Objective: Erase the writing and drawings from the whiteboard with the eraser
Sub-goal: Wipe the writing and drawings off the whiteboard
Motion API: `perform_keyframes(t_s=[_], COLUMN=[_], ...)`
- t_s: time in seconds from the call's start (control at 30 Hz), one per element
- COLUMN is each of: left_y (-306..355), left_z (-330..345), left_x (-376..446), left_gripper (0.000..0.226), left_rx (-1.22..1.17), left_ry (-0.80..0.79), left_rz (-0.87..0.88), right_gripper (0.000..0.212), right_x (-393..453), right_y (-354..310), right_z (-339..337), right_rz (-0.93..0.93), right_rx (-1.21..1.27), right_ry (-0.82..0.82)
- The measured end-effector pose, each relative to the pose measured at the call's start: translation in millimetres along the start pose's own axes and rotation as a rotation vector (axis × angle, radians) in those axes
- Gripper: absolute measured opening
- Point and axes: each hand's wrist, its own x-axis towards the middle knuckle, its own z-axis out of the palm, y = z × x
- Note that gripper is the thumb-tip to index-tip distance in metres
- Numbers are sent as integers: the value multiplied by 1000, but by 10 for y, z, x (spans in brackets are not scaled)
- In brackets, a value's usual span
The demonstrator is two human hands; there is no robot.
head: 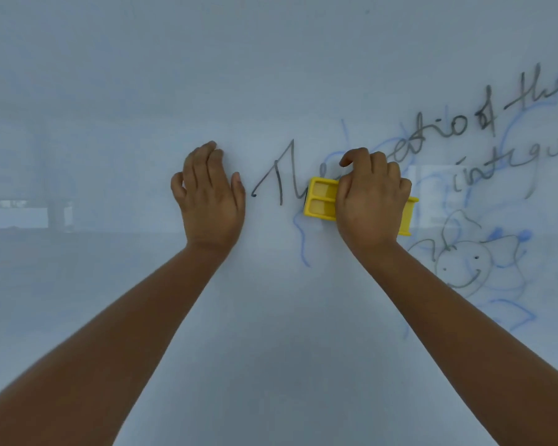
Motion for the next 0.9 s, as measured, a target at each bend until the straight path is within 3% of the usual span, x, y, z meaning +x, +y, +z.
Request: perform_keyframes(t_s=[0.13, 0.27, 0.5, 0.6, 0.9], left_y=[-34, -45, -48, -46, -62], left_z=[44, 60, 26, 19, -3], left_x=[-15, -40, -61, -70, -108], left_gripper=[34, 33, 32, 34, 46], left_rx=[-66, -85, -63, -53, -38], left_ry=[71, 93, 64, 60, 22], left_rz=[-34, -27, -6, 2, 13], right_gripper=[24, 19, 15, 15, 20], right_x=[-66, -394, -1032, -754, 539], right_y=[-56, -139, -211, -223, -610], right_z=[35, 59, 16, 9, 189], right_rz=[20, -86, -324, -362, -160], right_rx=[-28, -13, 23, 11, -9], right_ry=[18, 12, -145, -131, 41])
